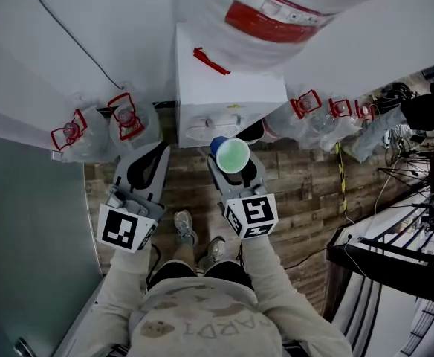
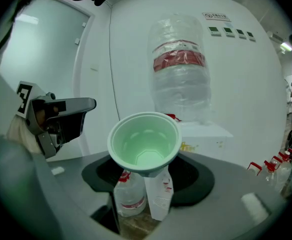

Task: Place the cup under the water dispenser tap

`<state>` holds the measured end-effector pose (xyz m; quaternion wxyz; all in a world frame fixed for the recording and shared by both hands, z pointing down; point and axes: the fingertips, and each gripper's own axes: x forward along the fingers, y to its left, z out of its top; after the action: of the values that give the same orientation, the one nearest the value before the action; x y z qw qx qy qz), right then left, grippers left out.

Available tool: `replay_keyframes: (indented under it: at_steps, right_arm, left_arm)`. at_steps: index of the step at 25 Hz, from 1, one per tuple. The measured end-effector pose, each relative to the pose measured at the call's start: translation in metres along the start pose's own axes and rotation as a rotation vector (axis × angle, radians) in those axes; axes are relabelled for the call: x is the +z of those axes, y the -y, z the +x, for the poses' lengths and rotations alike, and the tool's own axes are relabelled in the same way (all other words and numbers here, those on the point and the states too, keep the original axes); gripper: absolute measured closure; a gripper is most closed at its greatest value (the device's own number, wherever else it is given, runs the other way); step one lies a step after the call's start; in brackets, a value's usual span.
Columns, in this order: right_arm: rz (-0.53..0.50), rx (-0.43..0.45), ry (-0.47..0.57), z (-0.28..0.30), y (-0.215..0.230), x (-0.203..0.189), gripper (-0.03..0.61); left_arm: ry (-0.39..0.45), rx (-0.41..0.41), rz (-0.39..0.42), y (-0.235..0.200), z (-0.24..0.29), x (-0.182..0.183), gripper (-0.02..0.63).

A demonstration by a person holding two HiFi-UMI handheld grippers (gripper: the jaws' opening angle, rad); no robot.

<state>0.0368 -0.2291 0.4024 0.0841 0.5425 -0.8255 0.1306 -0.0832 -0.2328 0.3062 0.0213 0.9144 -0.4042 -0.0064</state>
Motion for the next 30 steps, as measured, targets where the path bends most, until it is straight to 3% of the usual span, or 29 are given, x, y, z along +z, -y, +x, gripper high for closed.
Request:
replay_keyframes:
  at_steps: [11,30]
  right_arm:
    - [0.027,0.006,-0.036,0.033,0.010,-0.067,0.298]
    - [0.023,0.003,-0.146,0.105,0.037,-0.203,0.299]
  left_arm:
    - [-0.044,0.025,-0.073,-0.004,0.001,-0.052,0.607]
    - [-0.095,0.006,-0.087,-0.003,0.000,-0.148,0.607]
